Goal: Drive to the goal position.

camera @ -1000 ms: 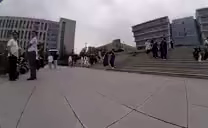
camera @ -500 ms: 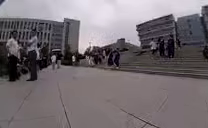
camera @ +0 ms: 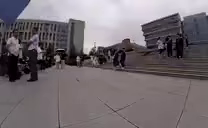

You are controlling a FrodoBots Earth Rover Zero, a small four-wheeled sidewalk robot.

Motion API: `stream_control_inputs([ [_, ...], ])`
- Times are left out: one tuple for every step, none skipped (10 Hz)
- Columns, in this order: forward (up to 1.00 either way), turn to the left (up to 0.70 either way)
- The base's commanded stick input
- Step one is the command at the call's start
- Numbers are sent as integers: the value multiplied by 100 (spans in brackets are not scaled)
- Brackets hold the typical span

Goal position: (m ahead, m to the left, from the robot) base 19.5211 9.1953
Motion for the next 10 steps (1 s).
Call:
stream_control_inputs([
  [70,14],
  [70,14],
  [70,14],
  [70,14],
  [70,14],
  [70,14],
  [70,14],
  [70,14],
  [70,12],
  [70,12],
])
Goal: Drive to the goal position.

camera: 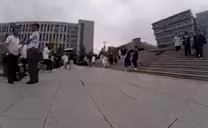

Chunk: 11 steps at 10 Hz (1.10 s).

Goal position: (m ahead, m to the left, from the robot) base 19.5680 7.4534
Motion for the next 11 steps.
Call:
stream_control_inputs([
  [70,10],
  [70,3],
  [70,0],
  [70,0],
  [70,0],
  [70,0],
  [70,0],
  [70,0],
  [70,0],
  [70,0],
  [70,0],
])
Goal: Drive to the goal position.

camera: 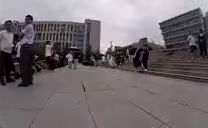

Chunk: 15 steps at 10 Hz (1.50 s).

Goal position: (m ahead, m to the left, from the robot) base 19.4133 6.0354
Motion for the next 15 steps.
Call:
stream_control_inputs([
  [70,0],
  [70,0],
  [70,0],
  [70,0],
  [70,0],
  [70,0],
  [70,0],
  [70,0],
  [70,0],
  [70,0],
  [70,0],
  [70,0],
  [70,0],
  [70,0],
  [70,0],
])
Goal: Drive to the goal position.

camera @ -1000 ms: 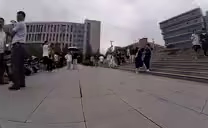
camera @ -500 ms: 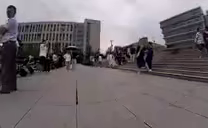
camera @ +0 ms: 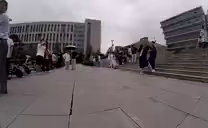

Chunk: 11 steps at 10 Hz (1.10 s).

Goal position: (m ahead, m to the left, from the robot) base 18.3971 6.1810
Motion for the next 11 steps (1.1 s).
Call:
stream_control_inputs([
  [70,0],
  [70,0],
  [70,0],
  [70,0],
  [70,0],
  [70,0],
  [70,0],
  [70,0],
  [70,0],
  [70,0],
  [70,0],
])
